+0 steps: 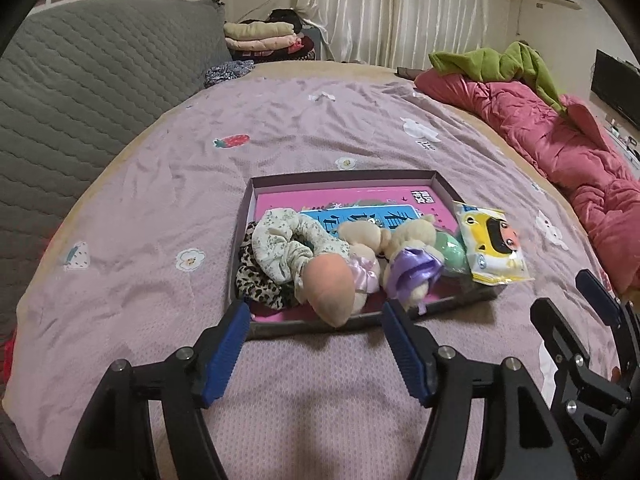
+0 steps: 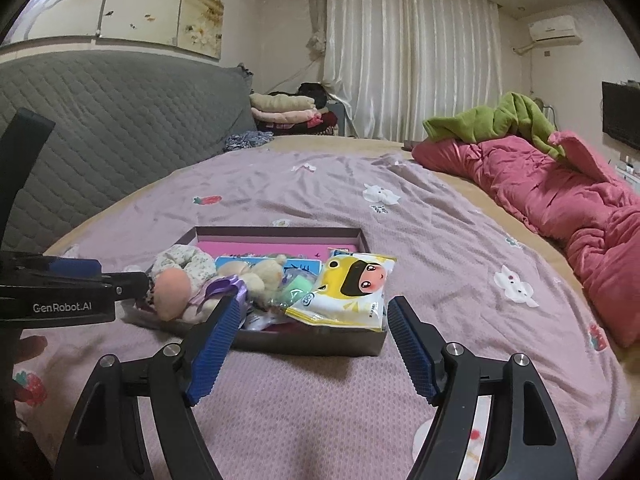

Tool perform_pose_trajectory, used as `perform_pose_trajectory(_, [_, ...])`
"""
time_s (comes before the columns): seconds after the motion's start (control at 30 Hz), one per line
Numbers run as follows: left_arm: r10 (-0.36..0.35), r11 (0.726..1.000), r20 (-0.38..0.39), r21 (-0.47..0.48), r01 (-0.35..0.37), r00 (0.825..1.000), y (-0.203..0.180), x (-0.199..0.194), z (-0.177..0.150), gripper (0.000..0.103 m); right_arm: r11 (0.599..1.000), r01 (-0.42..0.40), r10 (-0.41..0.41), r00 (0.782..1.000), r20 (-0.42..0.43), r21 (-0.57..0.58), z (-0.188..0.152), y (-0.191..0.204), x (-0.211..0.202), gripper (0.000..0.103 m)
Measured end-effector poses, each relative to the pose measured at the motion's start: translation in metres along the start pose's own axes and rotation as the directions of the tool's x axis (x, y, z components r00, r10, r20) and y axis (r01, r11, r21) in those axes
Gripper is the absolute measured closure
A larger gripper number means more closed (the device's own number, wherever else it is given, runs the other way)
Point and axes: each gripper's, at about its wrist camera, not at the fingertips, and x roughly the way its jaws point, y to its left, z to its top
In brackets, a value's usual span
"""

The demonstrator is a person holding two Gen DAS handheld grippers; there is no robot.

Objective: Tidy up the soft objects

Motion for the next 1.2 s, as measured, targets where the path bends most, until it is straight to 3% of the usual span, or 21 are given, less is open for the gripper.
perform_pose_trajectory(0.47, [-0.001, 0.996, -0.017, -0.091, 0.000, 1.000, 0.004, -0.021, -0.039, 0.035, 0.999, -0.045, 0.046, 0.997, -0.068, 0.013, -0.014, 0.012, -0.028, 0.025])
perform_pose_trajectory(0.7, [0.029, 0.996, -0.037, -0.089, -0.032, 0.999, 0.001, -0.027, -0.054, 0.035, 0.998, -0.040, 0.047, 0.989, -0.140, 0.055, -0.030, 0.009, -0.028, 0.025])
perform_pose_trajectory(0.87, [-0.010, 0.997, -0.036, -0.077, 0.007, 0.999, -0.003, -0.032, -0.064, 0.035, 0.998, -0.028, 0.040, 0.982, -0.187, 0.063, -0.040, 0.010, -0.026, 0.025])
perform_pose_trajectory(1.2, [-0.022, 0.998, -0.010, -0.059, 0.022, 1.000, -0.012, -0.041, -0.075, 0.035, 0.999, -0.023, 0.027, 0.979, -0.202, 0.024, -0.049, 0.016, -0.032, 0.025])
